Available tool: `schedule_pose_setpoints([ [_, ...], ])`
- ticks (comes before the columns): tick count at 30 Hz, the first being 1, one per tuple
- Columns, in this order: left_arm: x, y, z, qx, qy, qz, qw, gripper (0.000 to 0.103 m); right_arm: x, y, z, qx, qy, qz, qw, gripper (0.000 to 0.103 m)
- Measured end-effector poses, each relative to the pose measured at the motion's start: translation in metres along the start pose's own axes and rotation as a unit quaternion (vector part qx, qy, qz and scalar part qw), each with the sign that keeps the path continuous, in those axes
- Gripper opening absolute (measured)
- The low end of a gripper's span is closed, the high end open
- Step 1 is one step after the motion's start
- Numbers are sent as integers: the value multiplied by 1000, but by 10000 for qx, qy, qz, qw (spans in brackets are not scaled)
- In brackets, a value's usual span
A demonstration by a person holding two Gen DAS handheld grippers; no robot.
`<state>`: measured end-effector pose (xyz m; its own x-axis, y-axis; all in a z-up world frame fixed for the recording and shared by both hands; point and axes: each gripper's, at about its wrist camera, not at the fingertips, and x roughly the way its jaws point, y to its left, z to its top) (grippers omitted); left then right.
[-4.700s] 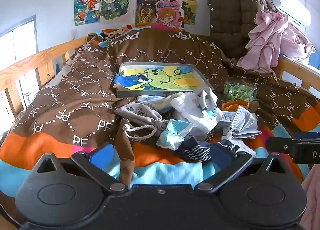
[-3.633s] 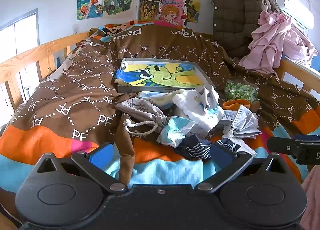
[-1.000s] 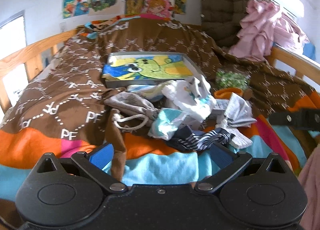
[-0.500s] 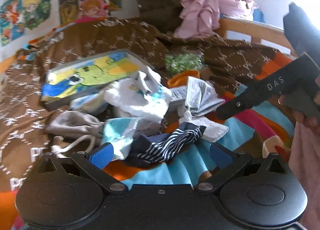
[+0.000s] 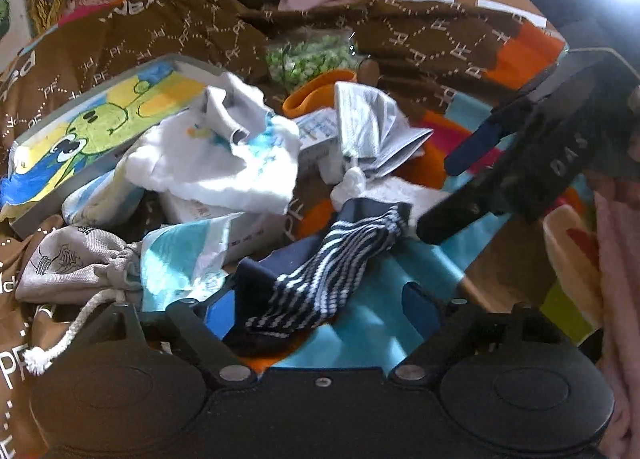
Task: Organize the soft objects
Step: 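Move left tool to navy striped sock while right tool approaches white textured cloth, then close left gripper on navy striped sock while right gripper closes on white textured cloth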
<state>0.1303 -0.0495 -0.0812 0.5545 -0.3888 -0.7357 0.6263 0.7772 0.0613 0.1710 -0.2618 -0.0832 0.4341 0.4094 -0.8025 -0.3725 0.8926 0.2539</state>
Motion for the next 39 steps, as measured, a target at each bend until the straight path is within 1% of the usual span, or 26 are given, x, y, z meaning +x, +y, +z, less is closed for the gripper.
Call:
schedule_pose_setpoints([
  [3,4,8,1,-49,66,-65,9999,78,5,4,0,-113,23,-22,9999,96],
  [6,3,9,3,-58,39,-99,9999,72,10,8,0,-255,76,-120,9996,91],
  [8,4,7,4,12,37,-118,9999,59,12,11,-1,-342,105,-154,9992,84],
  [9,5,5,4,52,75,-105,9999,55,12,12,-1,-373,113,-158,9991,83],
  [10,7,2,5,86,102,-82,9999,49,13,13,-2,-400,107,-171,9990,79],
  [11,7,1,5,108,110,-84,9998,45,12,14,-2,-426,102,-186,9989,75],
  [12,7,0,5,115,101,-104,9998,42,12,14,-2,-440,100,-185,9988,73],
  [13,6,-1,5,123,97,-125,9998,37,12,15,-3,-453,103,-197,9987,67],
  [14,6,-2,4,144,106,-152,9997,32,12,15,-3,-457,110,-206,9987,64],
  [16,5,-5,4,214,162,-167,9995,26,13,14,-3,-442,158,-190,9987,60],
  [20,5,-8,6,152,288,-144,9994,12,12,14,-3,-438,158,-177,9988,59],
  [23,-1,-4,10,-156,330,-37,9993,8,5,13,-4,-399,62,-63,9992,59],
  [25,-11,-1,12,-433,284,141,9986,8,0,14,-5,-379,-27,73,9993,59],
  [28,-33,1,16,-706,67,317,9970,7,-9,15,-6,-371,-188,247,9988,59],
  [33,-73,-2,24,-828,-286,629,9942,6,-25,19,-7,-396,-533,488,9966,59],
  [39,-105,5,45,-1307,-615,818,9861,6,-43,23,-9,-409,-936,848,9911,59],
])
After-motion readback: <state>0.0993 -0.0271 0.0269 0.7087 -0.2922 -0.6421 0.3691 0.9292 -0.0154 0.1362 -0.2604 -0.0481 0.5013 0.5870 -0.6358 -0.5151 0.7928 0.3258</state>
